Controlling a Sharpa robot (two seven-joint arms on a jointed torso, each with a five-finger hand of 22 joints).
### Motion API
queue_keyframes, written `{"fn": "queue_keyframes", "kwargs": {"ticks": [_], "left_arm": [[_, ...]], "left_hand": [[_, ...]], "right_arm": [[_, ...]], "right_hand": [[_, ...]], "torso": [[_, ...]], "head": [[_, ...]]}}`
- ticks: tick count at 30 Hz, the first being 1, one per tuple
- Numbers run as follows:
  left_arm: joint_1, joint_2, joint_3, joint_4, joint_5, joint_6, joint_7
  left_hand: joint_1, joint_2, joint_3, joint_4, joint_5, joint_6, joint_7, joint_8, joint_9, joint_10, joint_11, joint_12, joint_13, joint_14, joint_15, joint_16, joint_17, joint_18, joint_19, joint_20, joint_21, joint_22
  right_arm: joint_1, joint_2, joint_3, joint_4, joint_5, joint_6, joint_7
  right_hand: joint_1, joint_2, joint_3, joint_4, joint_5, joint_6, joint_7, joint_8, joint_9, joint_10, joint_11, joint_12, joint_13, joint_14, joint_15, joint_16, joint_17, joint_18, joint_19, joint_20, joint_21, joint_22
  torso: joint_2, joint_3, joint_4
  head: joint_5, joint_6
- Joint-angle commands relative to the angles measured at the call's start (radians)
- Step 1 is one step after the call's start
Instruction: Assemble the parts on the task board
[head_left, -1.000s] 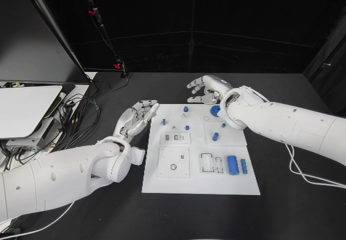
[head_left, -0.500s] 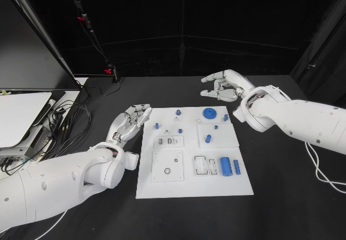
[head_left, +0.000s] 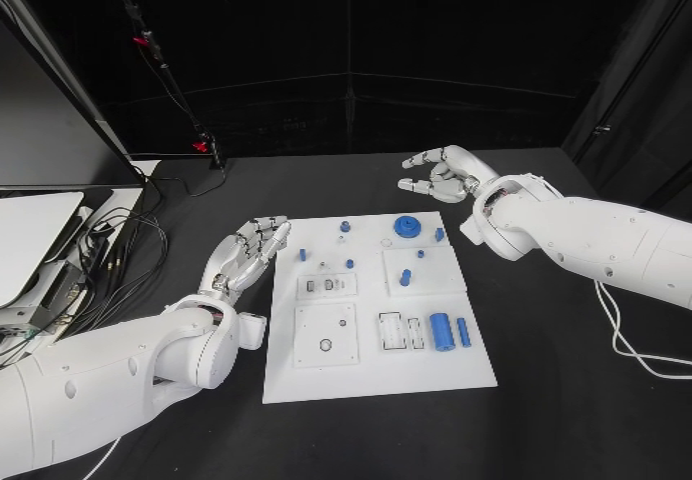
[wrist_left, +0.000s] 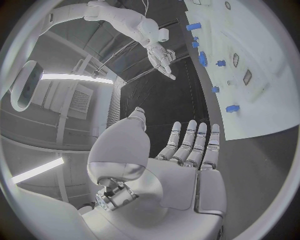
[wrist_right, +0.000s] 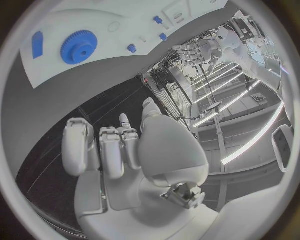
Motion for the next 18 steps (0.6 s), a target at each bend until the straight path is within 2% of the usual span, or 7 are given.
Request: {"fn": "queue_keyframes", "kwargs": {"ticks": [1, 4, 7, 11, 14, 18], "left_arm": [[0.000, -0.003, 0.001, 0.002, -0.006, 0.011, 0.272], [-0.001, -0.007, 0.001, 0.007, -0.006, 0.011, 0.273], [-0.001, -0.009, 0.001, 0.011, -0.006, 0.011, 0.273], [-0.001, -0.010, 0.001, 0.013, -0.006, 0.011, 0.273], [-0.001, -0.011, 0.001, 0.016, -0.006, 0.011, 0.273], [-0.001, -0.014, 0.001, 0.018, -0.006, 0.011, 0.272]], "left_hand": [[0.000, 0.009, 0.001, -0.002, 0.006, 0.008, 0.160, 0.000, -0.001, -0.001, 0.004, 0.005, -0.001, 0.001, 0.007, 0.005, -0.001, 0.009, -0.007, 0.003, 0.004, 0.000], [0.000, 0.009, 0.001, -0.002, 0.006, 0.008, 0.160, 0.000, -0.001, -0.001, 0.004, 0.005, -0.001, 0.001, 0.007, 0.005, -0.001, 0.009, -0.007, 0.003, 0.004, 0.000], [0.000, 0.009, 0.001, -0.002, 0.006, 0.008, 0.160, 0.000, -0.001, -0.001, 0.004, 0.005, -0.001, 0.001, 0.007, 0.005, -0.001, 0.009, -0.007, 0.003, 0.004, 0.000], [0.000, 0.009, 0.001, -0.002, 0.006, 0.008, 0.160, 0.000, -0.001, -0.001, 0.004, 0.005, -0.001, 0.001, 0.007, 0.005, -0.001, 0.009, -0.007, 0.003, 0.004, 0.000], [0.002, 0.011, 0.001, -0.002, 0.008, 0.009, 0.160, 0.000, -0.002, -0.001, 0.004, 0.006, -0.001, 0.001, 0.007, 0.005, -0.001, 0.009, -0.006, 0.003, 0.005, 0.001], [0.002, 0.011, 0.001, -0.002, 0.008, 0.009, 0.160, 0.000, -0.002, -0.001, 0.004, 0.006, -0.001, 0.001, 0.007, 0.005, -0.001, 0.009, -0.006, 0.003, 0.005, 0.001]], "right_arm": [[-0.006, 0.013, 0.000, -0.023, -0.103, 0.064, -0.067], [-0.014, 0.024, 0.000, -0.042, -0.154, 0.080, -0.086], [-0.022, 0.033, 0.000, -0.056, -0.192, 0.093, -0.100], [-0.027, 0.042, 0.000, -0.068, -0.224, 0.115, -0.121], [-0.032, 0.040, 0.000, -0.069, -0.243, 0.127, -0.132], [-0.037, 0.033, 0.000, -0.066, -0.269, 0.132, -0.139]], "right_hand": [[0.031, -0.008, 0.012, -0.023, -0.027, -0.005, 0.011, 0.038, 0.009, 0.106, -0.006, 0.002, 0.263, 0.105, -0.006, 0.002, 0.263, -0.030, 0.105, -0.001, 0.064, 0.219], [0.050, -0.016, 0.026, -0.042, -0.041, -0.003, 0.021, 0.076, 0.018, 0.106, 0.000, 0.002, 0.263, 0.105, -0.001, 0.002, 0.263, -0.043, 0.150, 0.000, 0.090, 0.261], [0.060, -0.025, 0.034, -0.055, -0.048, 0.003, 0.029, 0.103, 0.024, 0.106, 0.008, 0.002, 0.263, 0.105, 0.004, 0.002, 0.263, -0.044, 0.154, 0.004, 0.092, 0.264], [0.069, -0.033, 0.043, -0.066, -0.059, 0.006, 0.038, 0.120, 0.027, 0.106, 0.015, 0.002, 0.263, 0.105, 0.009, 0.002, 0.263, -0.044, 0.154, 0.008, 0.092, 0.264], [0.076, -0.037, 0.050, -0.074, -0.065, 0.011, 0.045, 0.128, 0.027, 0.106, 0.021, 0.002, 0.263, 0.105, 0.013, 0.002, 0.263, -0.044, 0.154, 0.012, 0.092, 0.264], [0.085, -0.044, 0.060, -0.085, -0.068, 0.023, 0.053, 0.135, 0.026, 0.106, 0.028, 0.002, 0.263, 0.105, 0.019, 0.002, 0.263, -0.044, 0.154, 0.018, 0.092, 0.264]], "torso": [[0.000, -0.0004, 0.0035], [0.002, -0.0014, 0.0040], [0.003, -0.0016, 0.0044], [0.001, -0.0022, 0.0024], [0.001, -0.0017, 0.0059], [0.000, -0.0014, 0.0045]], "head": [[-0.003, -0.001], [-0.003, -0.001], [-0.004, -0.006], [-0.003, -0.008], [-0.005, -0.010], [-0.003, -0.012]]}}
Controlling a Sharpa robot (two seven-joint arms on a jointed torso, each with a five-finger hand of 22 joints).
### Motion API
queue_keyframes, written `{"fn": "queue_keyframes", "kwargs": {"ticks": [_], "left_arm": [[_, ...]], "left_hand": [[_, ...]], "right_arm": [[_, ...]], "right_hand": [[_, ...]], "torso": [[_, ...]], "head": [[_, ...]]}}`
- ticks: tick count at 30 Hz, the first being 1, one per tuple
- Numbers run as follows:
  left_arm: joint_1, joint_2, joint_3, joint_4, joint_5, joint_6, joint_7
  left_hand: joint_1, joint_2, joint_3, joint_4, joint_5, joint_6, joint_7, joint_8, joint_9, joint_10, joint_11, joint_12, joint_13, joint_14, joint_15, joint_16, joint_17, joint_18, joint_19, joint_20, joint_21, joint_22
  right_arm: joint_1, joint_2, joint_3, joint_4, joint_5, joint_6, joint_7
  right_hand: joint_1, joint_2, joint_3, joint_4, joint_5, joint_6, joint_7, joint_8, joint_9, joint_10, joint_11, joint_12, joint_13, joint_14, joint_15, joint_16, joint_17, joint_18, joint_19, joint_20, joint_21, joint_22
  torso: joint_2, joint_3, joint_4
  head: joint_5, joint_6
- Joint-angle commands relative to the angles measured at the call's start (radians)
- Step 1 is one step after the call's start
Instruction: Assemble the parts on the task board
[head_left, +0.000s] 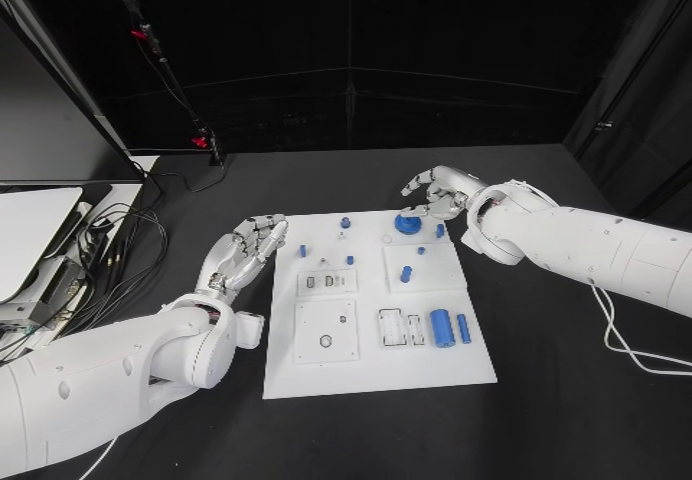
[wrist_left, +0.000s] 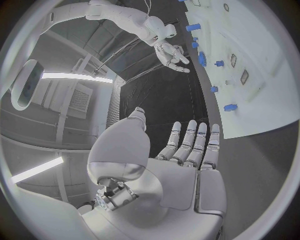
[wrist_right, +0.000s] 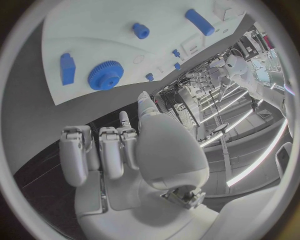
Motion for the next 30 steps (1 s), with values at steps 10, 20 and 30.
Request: {"fn": "queue_keyframes", "kwargs": {"ticks": [10, 20, 30], "left_arm": [[0.001, -0.004, 0.001, 0.002, -0.006, 0.008, 0.271], [0.001, -0.005, 0.001, 0.001, -0.006, 0.008, 0.269], [0.001, -0.005, 0.001, 0.000, -0.006, 0.010, 0.266]], "left_hand": [[0.002, 0.011, 0.001, -0.002, 0.003, 0.009, 0.160, 0.000, -0.001, -0.001, 0.004, 0.006, -0.001, 0.001, 0.007, 0.005, -0.001, 0.009, -0.006, 0.003, 0.005, 0.001], [0.002, 0.011, 0.001, -0.002, 0.003, 0.009, 0.160, 0.000, -0.001, -0.001, 0.004, 0.006, -0.001, 0.001, 0.007, 0.005, -0.001, 0.009, -0.006, 0.003, 0.005, 0.001], [0.003, 0.013, 0.000, -0.002, 0.005, 0.009, 0.160, 0.000, -0.001, -0.001, 0.004, 0.006, -0.001, 0.001, 0.007, 0.005, -0.001, 0.009, -0.007, 0.003, 0.005, 0.001]], "right_arm": [[-0.008, -0.005, 0.001, 0.001, -0.096, 0.046, -0.053], [-0.013, 0.010, 0.001, -0.011, -0.125, 0.058, -0.094], [-0.014, 0.026, 0.001, -0.024, -0.134, 0.041, -0.114]], "right_hand": [[0.024, -0.015, 0.021, -0.023, -0.002, 0.032, 0.012, 0.009, -0.005, 0.104, 0.020, 0.003, 0.263, 0.104, 0.015, 0.002, 0.263, -0.007, 0.106, 0.017, 0.003, 0.263], [0.034, -0.018, 0.036, -0.032, -0.003, 0.040, 0.011, 0.000, -0.012, 0.104, 0.018, 0.003, 0.263, 0.104, 0.015, 0.002, 0.263, -0.007, 0.106, 0.019, 0.003, 0.263], [0.037, -0.016, 0.042, -0.034, -0.003, 0.039, 0.011, -0.006, -0.015, 0.104, 0.017, 0.003, 0.263, 0.104, 0.014, 0.002, 0.263, -0.007, 0.106, 0.019, 0.003, 0.263]], "torso": [[-0.001, 0.0000, -0.0019], [-0.001, 0.0002, -0.0007], [-0.001, 0.0001, -0.0007]], "head": [[-0.002, -0.006], [-0.004, -0.005], [-0.006, -0.002]]}}
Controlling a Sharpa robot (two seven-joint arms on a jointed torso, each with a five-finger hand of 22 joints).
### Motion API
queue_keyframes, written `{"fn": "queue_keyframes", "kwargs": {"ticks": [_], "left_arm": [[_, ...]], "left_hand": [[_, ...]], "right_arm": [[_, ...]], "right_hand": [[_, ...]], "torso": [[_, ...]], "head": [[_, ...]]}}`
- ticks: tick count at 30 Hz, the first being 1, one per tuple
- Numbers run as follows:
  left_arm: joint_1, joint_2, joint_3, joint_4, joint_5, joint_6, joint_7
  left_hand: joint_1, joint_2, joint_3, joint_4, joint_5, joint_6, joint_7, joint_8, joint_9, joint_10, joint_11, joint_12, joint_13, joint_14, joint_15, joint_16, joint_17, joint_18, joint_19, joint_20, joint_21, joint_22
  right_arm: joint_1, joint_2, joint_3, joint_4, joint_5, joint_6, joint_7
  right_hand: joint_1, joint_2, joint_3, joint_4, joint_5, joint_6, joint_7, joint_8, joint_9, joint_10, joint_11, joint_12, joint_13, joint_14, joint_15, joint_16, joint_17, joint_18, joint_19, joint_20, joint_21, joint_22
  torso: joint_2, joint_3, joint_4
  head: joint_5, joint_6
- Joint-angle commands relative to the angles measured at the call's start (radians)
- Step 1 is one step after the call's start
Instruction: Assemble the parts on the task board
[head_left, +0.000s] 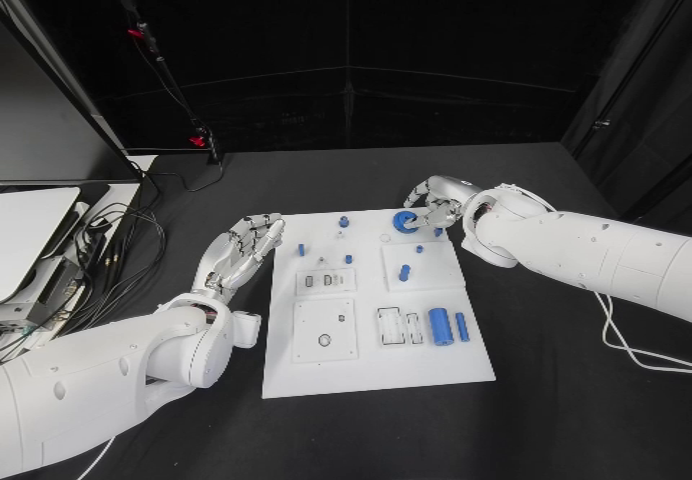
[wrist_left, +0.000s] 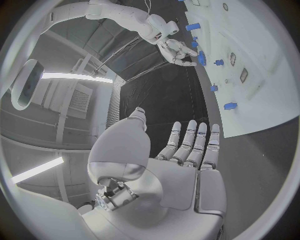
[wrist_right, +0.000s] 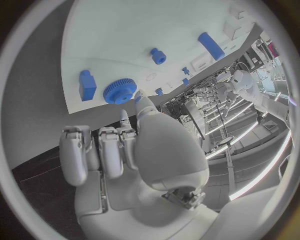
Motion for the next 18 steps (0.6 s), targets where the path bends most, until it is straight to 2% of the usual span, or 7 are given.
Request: {"fn": "queue_keyframes", "kwargs": {"ticks": [1, 9, 18], "left_arm": [[0.001, 0.000, 0.001, 0.001, -0.006, 0.009, 0.266], [0.001, 0.000, 0.001, 0.001, -0.006, 0.008, 0.265], [0.001, -0.001, 0.001, 0.000, -0.006, 0.008, 0.263]], "left_hand": [[-0.002, 0.008, 0.000, -0.002, 0.005, 0.009, 0.160, 0.000, -0.001, -0.001, 0.004, 0.006, -0.001, 0.001, 0.007, 0.005, -0.001, 0.009, -0.007, 0.003, 0.005, 0.001], [-0.002, 0.008, 0.000, -0.002, 0.005, 0.009, 0.160, 0.000, -0.001, -0.001, 0.004, 0.006, -0.001, 0.001, 0.007, 0.005, -0.001, 0.009, -0.007, 0.003, 0.005, 0.001], [0.000, 0.009, -0.001, -0.002, 0.006, 0.009, 0.160, 0.000, -0.002, -0.001, 0.004, 0.007, -0.001, 0.001, 0.007, 0.006, -0.001, 0.009, -0.007, 0.003, 0.005, 0.000]], "right_arm": [[0.002, 0.005, 0.001, -0.002, -0.021, -0.006, -0.027], [0.002, 0.012, 0.001, -0.006, -0.031, 0.007, -0.067], [0.002, 0.018, 0.001, -0.009, -0.038, 0.024, -0.087]], "right_hand": [[0.008, 0.002, 0.007, 0.001, -0.003, 0.003, 0.000, -0.007, -0.002, 0.104, 0.003, 0.003, 0.263, 0.106, 0.005, 0.002, 0.263, -0.007, 0.106, 0.004, 0.003, 0.263], [0.009, 0.004, 0.012, 0.000, -0.001, 0.004, -0.001, -0.012, -0.004, 0.104, 0.003, 0.003, 0.263, 0.106, 0.005, 0.002, 0.263, -0.007, 0.106, 0.004, 0.003, 0.263], [0.003, 0.001, 0.021, -0.001, 0.001, 0.039, 0.000, -0.017, -0.008, 0.104, 0.008, 0.003, 0.263, 0.106, 0.008, 0.002, 0.263, -0.007, 0.106, 0.006, 0.003, 0.263]], "torso": [[0.000, -0.0001, 0.0002], [0.000, -0.0001, 0.0002], [0.000, 0.0003, 0.0002]], "head": [[-0.001, 0.001], [-0.004, 0.004], [-0.006, 0.005]]}}
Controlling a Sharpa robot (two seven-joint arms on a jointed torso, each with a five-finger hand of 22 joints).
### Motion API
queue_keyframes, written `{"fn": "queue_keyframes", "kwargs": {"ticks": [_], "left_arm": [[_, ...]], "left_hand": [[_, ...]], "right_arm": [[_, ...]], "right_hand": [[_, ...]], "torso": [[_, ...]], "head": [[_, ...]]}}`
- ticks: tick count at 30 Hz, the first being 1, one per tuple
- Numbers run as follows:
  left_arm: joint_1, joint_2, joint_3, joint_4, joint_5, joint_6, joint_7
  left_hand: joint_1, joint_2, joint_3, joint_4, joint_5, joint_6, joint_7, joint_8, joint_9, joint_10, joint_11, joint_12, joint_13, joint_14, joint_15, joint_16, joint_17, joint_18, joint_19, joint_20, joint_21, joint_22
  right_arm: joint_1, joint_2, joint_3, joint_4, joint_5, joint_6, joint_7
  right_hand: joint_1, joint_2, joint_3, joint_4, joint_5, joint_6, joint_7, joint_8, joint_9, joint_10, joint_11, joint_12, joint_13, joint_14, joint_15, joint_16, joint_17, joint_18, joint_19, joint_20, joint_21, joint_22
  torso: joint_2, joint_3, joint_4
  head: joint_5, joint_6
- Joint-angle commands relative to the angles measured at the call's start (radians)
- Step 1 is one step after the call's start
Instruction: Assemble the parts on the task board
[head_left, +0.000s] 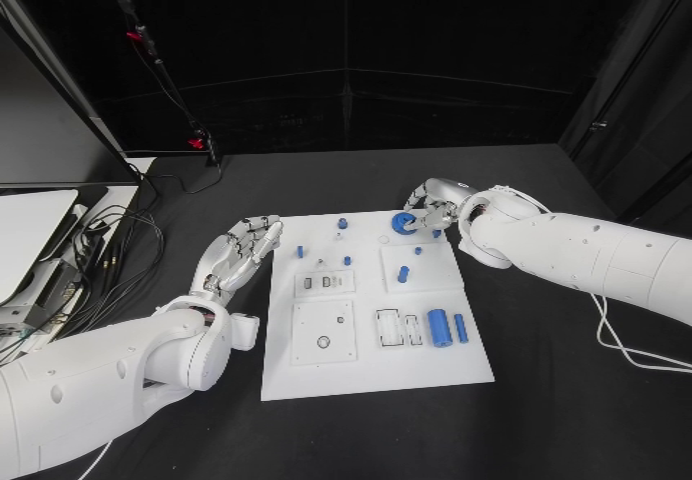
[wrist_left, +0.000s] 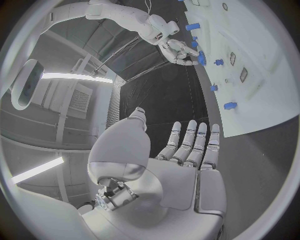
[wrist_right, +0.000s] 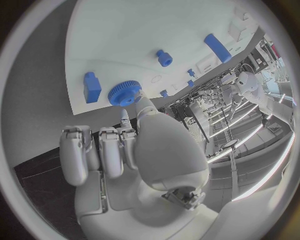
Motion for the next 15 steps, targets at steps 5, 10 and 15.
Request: {"fn": "queue_keyframes", "kwargs": {"ticks": [5, 10, 15], "left_arm": [[0.001, -0.001, 0.001, 0.000, -0.006, 0.008, 0.263], [0.001, -0.001, 0.001, 0.000, -0.006, 0.008, 0.262], [0.001, -0.001, 0.001, 0.000, -0.006, 0.008, 0.262]], "left_hand": [[0.000, 0.009, -0.001, -0.002, 0.006, 0.009, 0.160, 0.000, -0.001, -0.001, 0.004, 0.007, -0.001, 0.001, 0.007, 0.006, -0.001, 0.009, -0.007, 0.003, 0.005, 0.000], [0.000, 0.009, -0.001, -0.002, 0.006, 0.009, 0.160, 0.000, -0.001, -0.001, 0.004, 0.007, -0.001, 0.001, 0.007, 0.006, -0.001, 0.009, -0.007, 0.003, 0.005, 0.000], [0.000, 0.009, -0.001, -0.002, 0.006, 0.009, 0.160, 0.000, -0.001, -0.001, 0.004, 0.007, -0.001, 0.001, 0.007, 0.006, -0.001, 0.009, -0.007, 0.003, 0.005, 0.000]], "right_arm": [[0.002, 0.006, 0.001, -0.002, -0.014, 0.024, -0.034], [0.002, 0.011, 0.001, -0.004, -0.015, 0.035, -0.043], [0.002, 0.016, 0.001, -0.009, -0.015, 0.043, -0.049]], "right_hand": [[0.003, 0.001, 0.007, 0.000, 0.002, 0.008, 0.000, -0.008, -0.002, 0.104, 0.009, 0.003, 0.263, 0.106, 0.008, 0.002, 0.263, -0.007, 0.106, 0.006, 0.003, 0.263], [-0.002, 0.004, 0.011, 0.002, 0.002, 0.019, -0.002, -0.011, -0.004, 0.104, 0.007, 0.003, 0.263, 0.106, 0.007, 0.002, 0.263, -0.007, 0.106, 0.006, 0.003, 0.263], [-0.006, 0.004, 0.013, 0.004, 0.002, 0.018, -0.003, -0.021, -0.009, 0.104, 0.004, 0.003, 0.263, 0.106, 0.005, 0.002, 0.263, -0.007, 0.106, 0.005, 0.003, 0.263]], "torso": [[0.000, 0.0002, -0.0002], [0.000, 0.0005, 0.0000], [0.000, 0.0004, -0.0008]], "head": [[-0.001, -0.001], [0.000, -0.003], [0.002, -0.004]]}}
